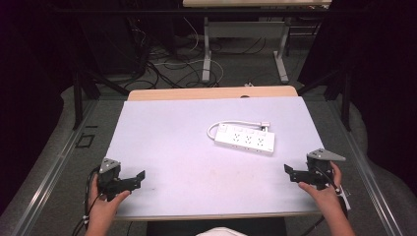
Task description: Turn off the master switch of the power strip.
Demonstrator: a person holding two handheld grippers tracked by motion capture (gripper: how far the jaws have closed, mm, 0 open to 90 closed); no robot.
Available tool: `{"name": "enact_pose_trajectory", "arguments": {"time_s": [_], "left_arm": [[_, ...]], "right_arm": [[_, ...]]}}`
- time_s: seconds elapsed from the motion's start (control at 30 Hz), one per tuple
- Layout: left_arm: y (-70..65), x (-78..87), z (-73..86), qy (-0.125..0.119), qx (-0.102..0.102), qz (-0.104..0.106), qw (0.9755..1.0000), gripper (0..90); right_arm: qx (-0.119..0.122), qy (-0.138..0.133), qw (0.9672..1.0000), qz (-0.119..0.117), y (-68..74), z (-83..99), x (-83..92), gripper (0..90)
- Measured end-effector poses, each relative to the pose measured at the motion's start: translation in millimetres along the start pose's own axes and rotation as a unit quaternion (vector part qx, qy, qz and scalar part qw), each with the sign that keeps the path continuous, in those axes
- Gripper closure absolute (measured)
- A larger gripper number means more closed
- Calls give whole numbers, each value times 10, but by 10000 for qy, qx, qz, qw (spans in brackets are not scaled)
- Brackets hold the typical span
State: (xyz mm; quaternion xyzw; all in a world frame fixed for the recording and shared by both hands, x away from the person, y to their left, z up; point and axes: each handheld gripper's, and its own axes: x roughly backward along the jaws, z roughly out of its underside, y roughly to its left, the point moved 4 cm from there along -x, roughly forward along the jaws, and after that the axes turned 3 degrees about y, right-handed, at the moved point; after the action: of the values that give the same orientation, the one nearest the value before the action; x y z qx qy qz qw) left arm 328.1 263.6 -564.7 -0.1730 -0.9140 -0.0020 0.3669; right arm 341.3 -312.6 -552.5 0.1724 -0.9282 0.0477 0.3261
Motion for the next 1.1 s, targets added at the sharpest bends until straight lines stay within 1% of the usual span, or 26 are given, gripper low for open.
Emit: {"name": "enact_pose_trajectory", "arguments": {"time_s": [0.03,0.13,0.17,0.2,0.23,0.43,0.5,0.57,0.63,0.67,0.7,0.73,0.77,0.87,0.9,0.93,1.03,1.07,1.1], "left_arm": [[-2,-1,0,3,-2,5,10000,19],[-4,-1,0,5,-6,15,10000,19],[-3,-1,1,2,-5,14,10000,19],[-1,-1,1,1,-5,11,10000,19],[0,-1,1,-3,-4,10,10000,19],[-1,8,0,2,-7,25,10000,19],[-1,9,-2,-4,-15,21,10000,19],[0,10,-3,-6,-15,20,10000,19],[-2,10,-3,-3,-8,17,10000,19],[-3,8,-3,-9,-3,6,10000,19],[-3,8,-3,-8,-6,7,10000,19],[-4,8,-4,-8,-5,11,10000,19],[-4,8,-4,-10,-6,12,10000,19],[-6,7,-3,-2,-4,14,10000,19],[-6,8,-3,-5,-2,16,10000,19],[-7,9,-3,-5,-3,18,10000,19],[-7,14,-1,15,-26,19,10000,19],[-7,13,-2,3,-29,21,10000,19],[-6,13,-2,0,-28,20,10000,19]], "right_arm": [[-28,4,10000,-25,15,-6,-2,59],[33,-6,10000,-47,34,-26,-5,60],[10,-41,10000,-3,45,-32,-10,59],[13,6,10000,-61,55,-34,-6,60],[61,26,10000,-43,54,-37,-2,59],[79,1,10000,-54,64,-57,1,63],[83,-7,9999,-94,69,-61,-5,64],[71,28,9999,-85,84,-62,-5,65],[138,13,9998,-105,89,-66,-18,65],[98,48,9998,-137,106,-68,-20,66],[147,28,9998,-112,107,-71,-30,66],[136,71,9997,-174,122,-74,-27,68],[160,63,9998,-140,128,-80,-31,73],[186,105,9996,-199,160,-97,-41,79],[228,122,9994,-211,163,-103,-40,79],[243,102,9994,-235,172,-111,-48,79],[231,144,9993,-268,203,-127,-59,87],[284,140,9991,-270,207,-134,-65,91],[284,140,9991,-270,207,-134,-65,91]]}}
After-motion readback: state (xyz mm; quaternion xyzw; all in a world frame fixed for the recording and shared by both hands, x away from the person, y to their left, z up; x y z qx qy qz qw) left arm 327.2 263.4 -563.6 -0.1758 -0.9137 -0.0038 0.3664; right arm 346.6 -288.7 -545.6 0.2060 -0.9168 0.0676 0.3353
